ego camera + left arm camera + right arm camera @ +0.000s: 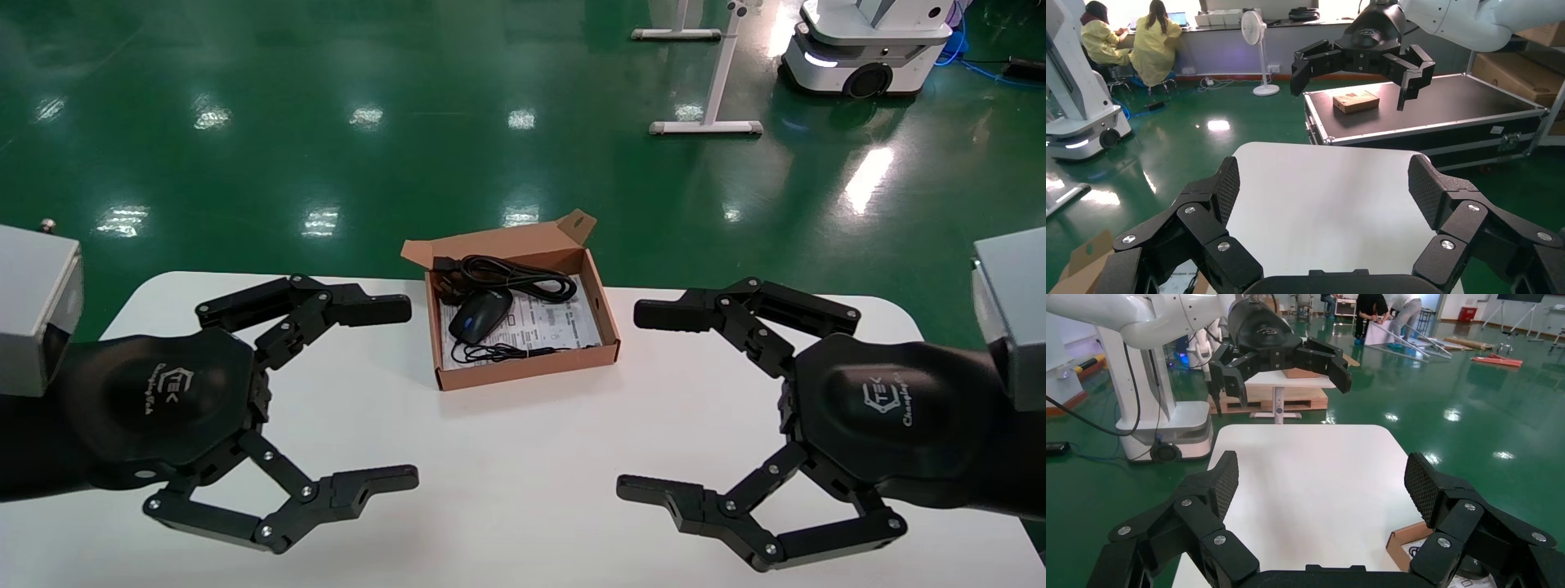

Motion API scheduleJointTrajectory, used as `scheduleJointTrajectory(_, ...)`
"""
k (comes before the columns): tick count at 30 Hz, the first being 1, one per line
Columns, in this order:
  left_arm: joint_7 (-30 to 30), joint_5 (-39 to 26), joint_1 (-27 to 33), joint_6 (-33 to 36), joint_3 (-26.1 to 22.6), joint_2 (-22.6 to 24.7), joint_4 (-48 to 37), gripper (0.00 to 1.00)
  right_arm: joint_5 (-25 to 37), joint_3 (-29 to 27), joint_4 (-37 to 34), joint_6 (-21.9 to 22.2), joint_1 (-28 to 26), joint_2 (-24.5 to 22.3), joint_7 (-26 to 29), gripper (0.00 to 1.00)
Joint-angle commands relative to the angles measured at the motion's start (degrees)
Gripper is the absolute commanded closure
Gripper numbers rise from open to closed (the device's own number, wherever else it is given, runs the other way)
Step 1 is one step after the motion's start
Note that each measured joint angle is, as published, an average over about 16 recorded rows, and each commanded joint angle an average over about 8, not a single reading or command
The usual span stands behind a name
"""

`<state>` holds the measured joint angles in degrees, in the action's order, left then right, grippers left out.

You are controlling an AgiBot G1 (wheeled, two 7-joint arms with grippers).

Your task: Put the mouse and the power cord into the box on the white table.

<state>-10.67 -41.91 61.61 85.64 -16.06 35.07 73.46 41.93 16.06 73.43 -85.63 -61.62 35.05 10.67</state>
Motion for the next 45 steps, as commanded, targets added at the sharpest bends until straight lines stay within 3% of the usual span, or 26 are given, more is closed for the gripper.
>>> scheduleJointTrajectory(1,0.0,0.0,0.0,0.0,0.0,0.0,0.0,0.0,0.0,0.0,0.0,0.0,0.0,0.0,0.0,0.0)
scheduleJointTrajectory(45,0.0,0.0,0.0,0.0,0.0,0.0,0.0,0.0,0.0,0.0,0.0,0.0,0.0,0.0,0.0,0.0)
